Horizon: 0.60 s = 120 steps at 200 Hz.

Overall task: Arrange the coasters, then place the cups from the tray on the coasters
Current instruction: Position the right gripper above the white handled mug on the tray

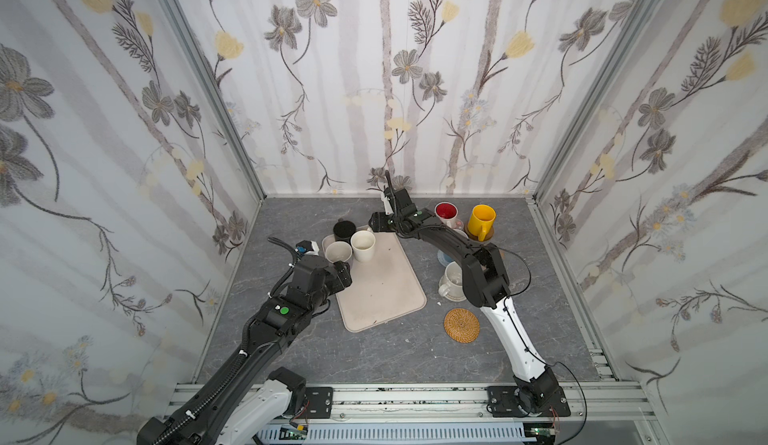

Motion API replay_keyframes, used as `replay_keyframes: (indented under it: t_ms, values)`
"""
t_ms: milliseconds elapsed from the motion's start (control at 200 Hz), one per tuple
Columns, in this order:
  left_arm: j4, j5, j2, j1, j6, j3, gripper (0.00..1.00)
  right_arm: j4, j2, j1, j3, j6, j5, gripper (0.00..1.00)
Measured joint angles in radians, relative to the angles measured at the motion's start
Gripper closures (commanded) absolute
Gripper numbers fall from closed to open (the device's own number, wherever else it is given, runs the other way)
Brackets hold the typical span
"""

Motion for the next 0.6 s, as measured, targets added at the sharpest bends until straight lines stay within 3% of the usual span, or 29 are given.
replay_keyframes:
  t_ms: [600]
  values:
    - [-0.021,0.001,-0.015,0.008,0.022,0.013,0.22,-0.024,-0.005,0.013,0.003,-0.013,-0.007,0.37]
